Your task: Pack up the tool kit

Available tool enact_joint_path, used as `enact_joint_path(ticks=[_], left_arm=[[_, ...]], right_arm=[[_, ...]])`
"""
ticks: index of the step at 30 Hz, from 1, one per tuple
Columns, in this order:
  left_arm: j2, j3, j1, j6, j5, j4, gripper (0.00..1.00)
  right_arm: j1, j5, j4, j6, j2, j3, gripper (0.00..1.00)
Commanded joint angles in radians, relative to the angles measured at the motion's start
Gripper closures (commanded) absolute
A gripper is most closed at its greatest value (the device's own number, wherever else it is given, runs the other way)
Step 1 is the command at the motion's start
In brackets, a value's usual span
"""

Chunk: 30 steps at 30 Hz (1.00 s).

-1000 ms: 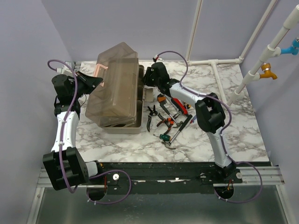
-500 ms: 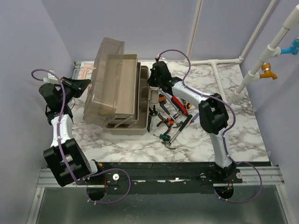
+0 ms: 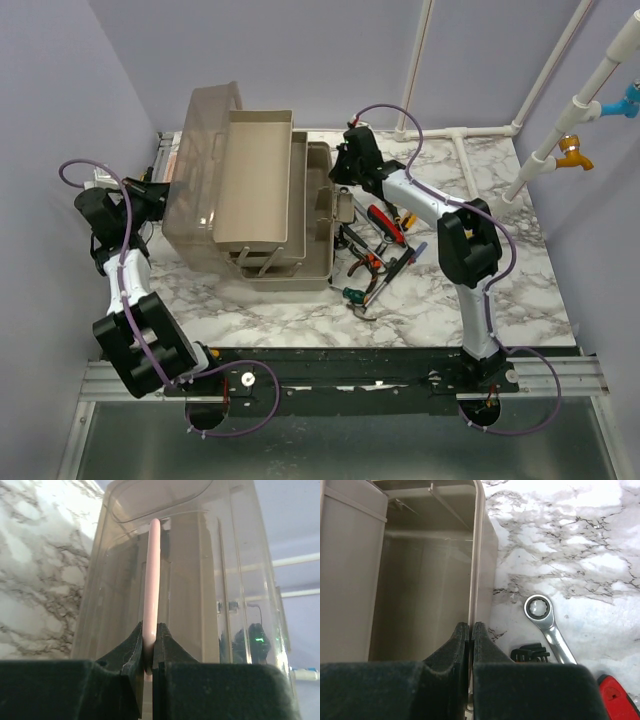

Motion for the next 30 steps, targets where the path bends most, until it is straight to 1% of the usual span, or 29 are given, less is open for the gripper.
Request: enact_joint_path(ticks=[1, 2, 3, 5, 6, 8, 9, 10, 13, 15, 17, 19, 22, 26, 28, 30], left_arm=[[-0.048, 0.018, 0.072, 0.118, -0.092, -0.085, 0.99], [-0.041, 0.029, 0.074, 0.137, -0.104, -0.112, 0.94], [-0.031, 0.038, 0.075, 0.148, -0.111, -0.139, 0.81], [-0.014, 0.056, 0.076, 0.158, -0.111, -0.170, 0.50], [-0.012, 0.060, 0.077, 0.158, -0.108, -0.173, 0.42], [-0.033, 0.064, 0.077, 0.163, -0.125, -0.187, 0.31], [-0.049, 0.063, 0.078, 0.169, -0.139, -0.193, 0.22], [-0.072, 0.063, 0.077, 0.178, -0.158, -0.203, 0.11], [-0.136, 0.086, 0.086, 0.219, -0.236, -0.252, 0.07], [-0.173, 0.103, 0.086, 0.245, -0.261, -0.253, 0.01], [-0.191, 0.146, 0.084, 0.281, -0.269, -0.304, 0.01], [-0.220, 0.184, 0.081, 0.331, -0.307, -0.375, 0.01], [-0.279, 0.191, 0.056, 0.396, -0.359, -0.413, 0.01], [-0.305, 0.203, -0.004, 0.458, -0.374, -0.476, 0.01], [-0.318, 0.212, -0.042, 0.483, -0.384, -0.511, 0.01], [-0.333, 0.224, -0.076, 0.505, -0.394, -0.547, 0.01]], right_arm=[[-0.066, 0.051, -0.070, -0.060, -0.047, -0.036, 0.99], [-0.065, 0.044, -0.067, -0.057, -0.049, -0.039, 0.99], [-0.066, 0.034, -0.063, -0.058, -0.052, -0.042, 0.99], [-0.066, 0.021, -0.061, -0.056, -0.051, -0.040, 0.99], [-0.067, 0.019, -0.061, -0.056, -0.051, -0.038, 0.99], [-0.066, 0.013, -0.064, -0.055, -0.051, -0.034, 0.99], [-0.066, 0.010, -0.064, -0.054, -0.051, -0.032, 0.99], [-0.066, 0.007, -0.063, -0.054, -0.050, -0.033, 0.99], [-0.067, -0.002, -0.065, -0.055, -0.052, -0.032, 0.99], [-0.066, -0.007, -0.067, -0.056, -0.054, -0.031, 0.99], [-0.067, -0.009, -0.067, -0.058, -0.056, -0.031, 0.99], [-0.065, -0.015, -0.068, -0.058, -0.056, -0.030, 0.99], [-0.065, -0.030, -0.067, -0.057, -0.056, -0.030, 0.99], [-0.065, -0.041, -0.065, -0.052, -0.052, -0.027, 0.99], [-0.066, -0.059, -0.065, -0.051, -0.052, -0.026, 0.96], [-0.065, -0.080, -0.064, -0.056, -0.057, -0.028, 0.87]])
